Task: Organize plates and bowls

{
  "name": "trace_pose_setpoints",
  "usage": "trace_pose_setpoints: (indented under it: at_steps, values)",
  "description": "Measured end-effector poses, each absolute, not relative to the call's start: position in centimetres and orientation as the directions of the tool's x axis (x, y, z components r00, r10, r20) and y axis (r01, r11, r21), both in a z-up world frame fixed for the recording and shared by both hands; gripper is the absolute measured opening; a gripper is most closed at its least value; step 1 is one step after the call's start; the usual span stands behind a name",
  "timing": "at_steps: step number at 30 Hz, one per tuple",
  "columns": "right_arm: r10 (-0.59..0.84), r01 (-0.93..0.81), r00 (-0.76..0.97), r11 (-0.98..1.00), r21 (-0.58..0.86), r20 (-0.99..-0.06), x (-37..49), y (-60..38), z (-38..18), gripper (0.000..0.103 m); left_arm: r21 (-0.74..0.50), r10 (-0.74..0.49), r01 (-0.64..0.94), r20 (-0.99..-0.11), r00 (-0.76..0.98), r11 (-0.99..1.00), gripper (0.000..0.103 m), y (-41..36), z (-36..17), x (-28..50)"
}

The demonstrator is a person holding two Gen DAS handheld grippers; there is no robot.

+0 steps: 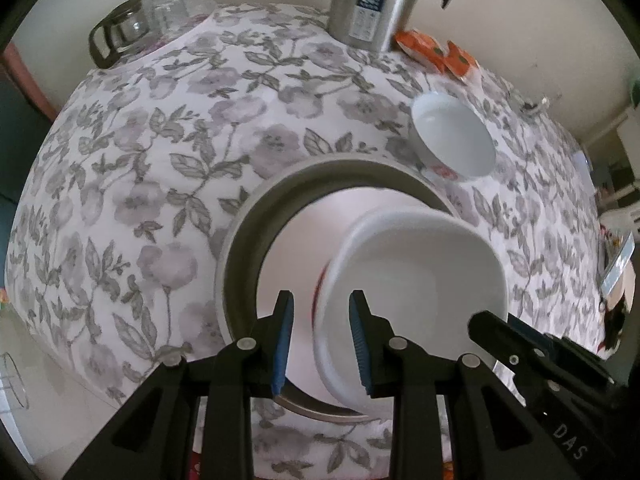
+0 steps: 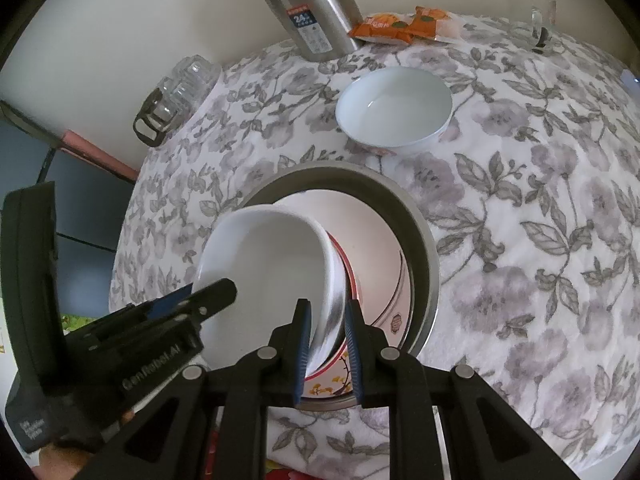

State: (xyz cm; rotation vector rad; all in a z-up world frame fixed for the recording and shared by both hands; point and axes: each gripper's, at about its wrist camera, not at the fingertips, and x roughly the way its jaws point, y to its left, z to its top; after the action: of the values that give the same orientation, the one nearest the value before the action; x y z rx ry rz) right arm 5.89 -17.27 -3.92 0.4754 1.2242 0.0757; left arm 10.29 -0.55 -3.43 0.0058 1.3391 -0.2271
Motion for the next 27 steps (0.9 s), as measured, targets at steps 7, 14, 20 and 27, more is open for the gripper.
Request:
trace_pose_setpoints:
  at_steps: [7,14,20,27]
  values:
    - [0.306,0.205,0.393,0.890,0.407,-0.867,5.6,-18.0,-2.8,0.019,-0.157,-0.181,0.111,-0.947,0.264,0.981,0.054,0.7,-2.4,10.7]
    - [0.284,0.203,0.425,0.896,0.396,-0.860,5.6,-18.1,-2.2,0.051,-0.189,-0.195,0.045,-0.942,0.272,0.981,0.062,1.8,-2.4,11.1]
    - [0.262,0.211,0.444,0.899,0.384,-0.857,5.6,-18.3,-2.0,0.064,-0.200,-0.196,0.010,-0.946,0.259,0.980,0.063,2.4,-2.8,11.2]
    - [0.256,0.252,0.452,0.882,0.398,-0.854,5.6,-19.1,-2.5,0.089,-0.201,-0.185,-0.031,-0.944,0.273,0.979,0.080,3.1,-2.9,11.4]
